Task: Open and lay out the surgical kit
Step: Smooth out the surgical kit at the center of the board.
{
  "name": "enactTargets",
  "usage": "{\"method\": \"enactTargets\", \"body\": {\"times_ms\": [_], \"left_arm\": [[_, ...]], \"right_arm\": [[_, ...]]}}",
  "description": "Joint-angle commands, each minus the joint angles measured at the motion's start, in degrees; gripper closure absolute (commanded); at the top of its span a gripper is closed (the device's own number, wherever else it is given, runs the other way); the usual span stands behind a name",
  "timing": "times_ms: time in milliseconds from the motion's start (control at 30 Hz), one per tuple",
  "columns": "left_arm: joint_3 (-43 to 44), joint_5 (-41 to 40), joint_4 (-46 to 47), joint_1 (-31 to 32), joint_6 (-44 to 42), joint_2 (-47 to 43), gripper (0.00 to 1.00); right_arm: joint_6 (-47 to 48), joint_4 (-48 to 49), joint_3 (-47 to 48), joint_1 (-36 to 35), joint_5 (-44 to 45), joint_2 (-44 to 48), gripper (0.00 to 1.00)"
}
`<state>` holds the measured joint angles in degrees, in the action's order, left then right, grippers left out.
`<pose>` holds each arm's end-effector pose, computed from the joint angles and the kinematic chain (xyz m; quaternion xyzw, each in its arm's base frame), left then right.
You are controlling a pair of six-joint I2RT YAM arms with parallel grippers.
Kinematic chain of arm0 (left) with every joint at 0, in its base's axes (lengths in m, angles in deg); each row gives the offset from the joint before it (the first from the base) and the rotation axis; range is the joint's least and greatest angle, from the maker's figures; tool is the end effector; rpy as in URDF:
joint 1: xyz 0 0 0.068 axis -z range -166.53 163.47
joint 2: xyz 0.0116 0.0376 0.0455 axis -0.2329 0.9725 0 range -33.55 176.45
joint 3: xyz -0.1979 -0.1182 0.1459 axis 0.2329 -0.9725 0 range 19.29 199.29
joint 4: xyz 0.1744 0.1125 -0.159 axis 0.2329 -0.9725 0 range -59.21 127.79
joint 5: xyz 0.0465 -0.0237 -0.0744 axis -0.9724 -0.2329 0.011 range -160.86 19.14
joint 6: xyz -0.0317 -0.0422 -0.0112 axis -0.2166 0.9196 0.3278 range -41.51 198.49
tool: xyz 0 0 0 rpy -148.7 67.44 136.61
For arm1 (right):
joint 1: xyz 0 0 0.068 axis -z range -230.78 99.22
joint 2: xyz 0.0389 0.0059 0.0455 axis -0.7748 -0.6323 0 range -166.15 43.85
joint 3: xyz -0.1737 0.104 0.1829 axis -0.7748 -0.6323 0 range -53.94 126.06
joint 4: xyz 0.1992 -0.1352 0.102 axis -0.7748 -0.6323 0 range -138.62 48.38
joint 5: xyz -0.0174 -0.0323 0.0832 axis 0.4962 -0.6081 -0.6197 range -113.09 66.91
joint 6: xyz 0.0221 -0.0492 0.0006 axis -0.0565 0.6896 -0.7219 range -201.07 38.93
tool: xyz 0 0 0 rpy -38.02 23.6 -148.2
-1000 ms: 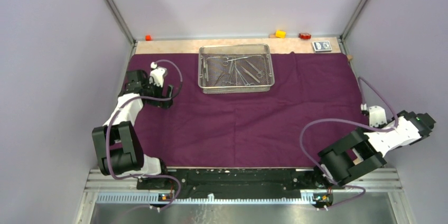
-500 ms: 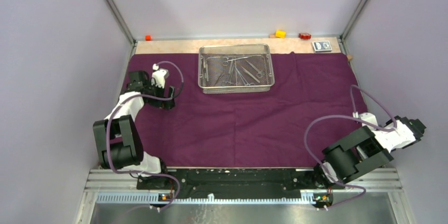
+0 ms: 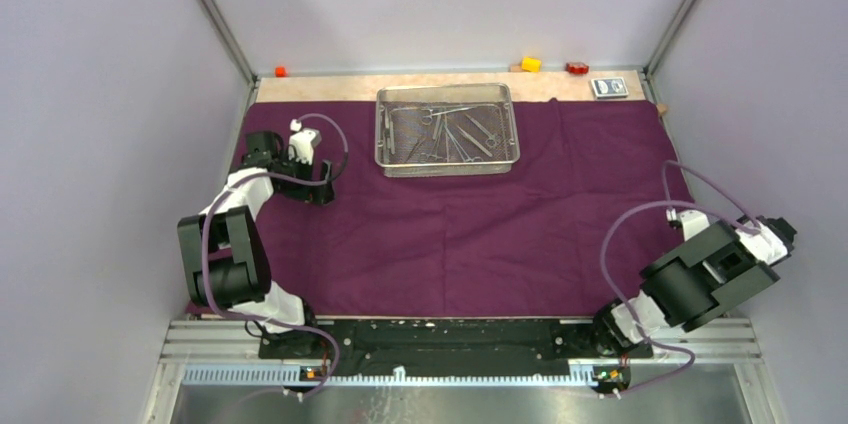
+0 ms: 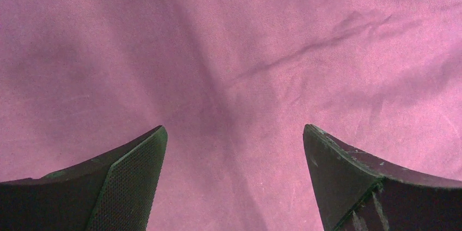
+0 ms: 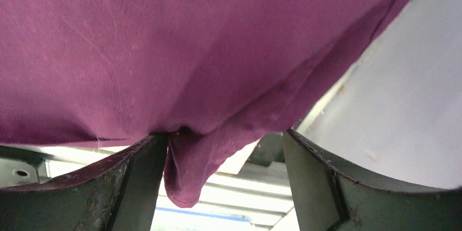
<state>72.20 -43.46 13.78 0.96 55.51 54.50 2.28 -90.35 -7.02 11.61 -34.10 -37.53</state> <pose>0.2965 0.0489 0.1947 0.1482 0.9269 -0.1388 0.3157 0.1123 -0.2001 0.1772 -0.1863 0.9760 -0.0282 0.1089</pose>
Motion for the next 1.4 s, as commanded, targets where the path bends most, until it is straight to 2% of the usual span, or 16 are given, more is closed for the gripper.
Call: {"method": "enactTargets", "body": {"times_ms": [0, 133, 200, 500, 600, 733, 900, 1033, 1133, 1233, 1367], "left_arm": [[2.3, 1.8, 0.2, -0.2, 1.0, 0.3, 0.01], [2.4, 1.8, 0.3, -0.2, 1.0, 0.6, 0.01], [2.5, 1.7, 0.1, -0.2, 1.1, 0.7, 0.01], [3.0, 1.3, -0.2, -0.2, 0.9, 0.8, 0.01], [3.2, 1.1, -0.4, -0.2, 0.8, 0.9, 0.01], [3.3, 0.8, -0.7, -0.2, 0.6, 0.8, 0.01], [3.6, 0.8, -0.7, -0.2, 0.4, 0.9, 0.01], [4.0, 1.1, -0.9, -0.2, 0.3, 1.2, 0.01], [4.3, 1.3, -0.9, -0.2, 0.4, 1.3, 0.01], [4.5, 1.5, -0.9, -0.2, 0.5, 1.6, 0.01], [4.5, 1.7, -0.9, -0.2, 0.5, 1.6, 0.01]], "right_arm": [[-1.7, 1.9, 2.3, -1.9, -0.5, -4.2, 0.23], [-2.7, 1.7, 3.6, -2.4, -0.9, -8.0, 0.25], [-3.0, 1.1, 4.4, -2.6, -1.2, -9.6, 0.31], [-3.3, -5.1, 8.0, -3.4, -4.3, -8.2, 0.87], [-3.7, -6.6, 9.2, -3.9, -3.6, -5.7, 0.95], [-3.0, -10.0, 10.6, -4.1, -1.1, -1.1, 0.96], [0.2, -11.4, 9.5, -4.2, 6.7, 4.4, 0.96], [2.6, -11.2, 8.6, -4.1, 13.2, 6.9, 0.96], [3.2, -11.3, 10.4, -4.2, 14.5, 8.0, 0.93], [3.3, -13.7, 14.1, -4.5, 13.0, 8.5, 0.86], [1.3, -16.5, 17.6, -6.7, 11.3, 8.8, 0.60]]}}
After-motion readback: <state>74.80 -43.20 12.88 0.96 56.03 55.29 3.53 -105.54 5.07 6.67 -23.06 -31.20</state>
